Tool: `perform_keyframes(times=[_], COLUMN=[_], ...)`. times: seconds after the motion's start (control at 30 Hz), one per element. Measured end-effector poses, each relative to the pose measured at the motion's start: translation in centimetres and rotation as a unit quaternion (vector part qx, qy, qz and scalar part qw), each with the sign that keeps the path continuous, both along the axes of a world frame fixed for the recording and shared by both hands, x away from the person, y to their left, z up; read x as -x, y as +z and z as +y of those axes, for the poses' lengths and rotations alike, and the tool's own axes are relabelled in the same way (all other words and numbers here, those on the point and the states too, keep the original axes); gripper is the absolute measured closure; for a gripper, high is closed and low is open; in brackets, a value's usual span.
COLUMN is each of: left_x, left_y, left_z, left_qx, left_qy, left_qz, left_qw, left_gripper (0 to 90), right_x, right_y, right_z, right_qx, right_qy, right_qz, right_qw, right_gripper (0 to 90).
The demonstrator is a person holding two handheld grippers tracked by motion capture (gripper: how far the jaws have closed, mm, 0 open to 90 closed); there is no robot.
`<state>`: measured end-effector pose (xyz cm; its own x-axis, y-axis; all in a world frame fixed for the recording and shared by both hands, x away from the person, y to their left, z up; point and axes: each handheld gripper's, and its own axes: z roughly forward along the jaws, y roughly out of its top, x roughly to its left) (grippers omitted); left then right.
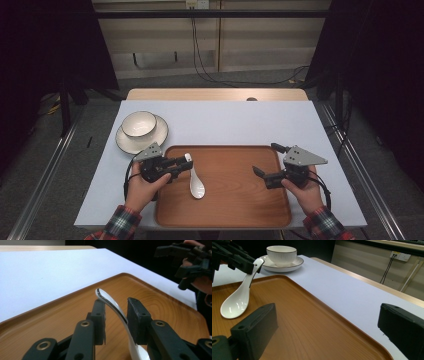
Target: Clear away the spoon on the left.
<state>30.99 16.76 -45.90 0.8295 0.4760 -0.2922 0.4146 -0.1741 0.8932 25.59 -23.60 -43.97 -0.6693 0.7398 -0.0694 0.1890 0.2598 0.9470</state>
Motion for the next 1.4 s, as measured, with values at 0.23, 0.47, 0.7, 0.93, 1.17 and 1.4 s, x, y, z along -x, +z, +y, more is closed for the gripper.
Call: perform_keyframes(times=[0.23, 0.47, 0.7, 0.93, 1.17, 1.4], left_x=[0.1, 0.1, 0.0, 0.0, -0.1, -0.2], left_y=[-0.2, -0.5, -0.4, 0.2, 1.1, 2.0], left_z=[-0.1, -0.3, 0.1, 0.5, 1.5, 2.6], left_qx=[-0.021, -0.038, -0.033, -0.011, 0.004, 0.028], left_qy=[0.006, 0.008, 0.016, 0.018, 0.033, 0.04], left_qz=[0.003, 0.002, -0.002, -0.017, -0.027, -0.04], left_qw=[0.9998, 0.9992, 0.9993, 0.9996, 0.9991, 0.998], left_gripper=[65.1, 61.2, 57.5, 46.7, 38.4, 31.0], right_x=[0.0, 0.0, 0.0, 0.0, 0.0, 0.0], right_y=[-0.1, 0.0, -0.1, 0.0, 0.0, 0.1], right_z=[0.1, 0.1, 0.2, 0.2, 0.1, 0.0], right_qx=[0.001, 0.002, 0.001, 0.001, -0.001, -0.001], right_qy=[0.003, 0.008, 0.004, 0.003, 0.003, 0.003], right_qz=[0.001, 0.003, 0.002, -0.001, -0.002, 0.0], right_qw=[1.0, 1.0, 1.0, 1.0, 1.0, 1.0], right_gripper=[2.2, 2.1, 2.2, 2.2, 2.2, 2.2])
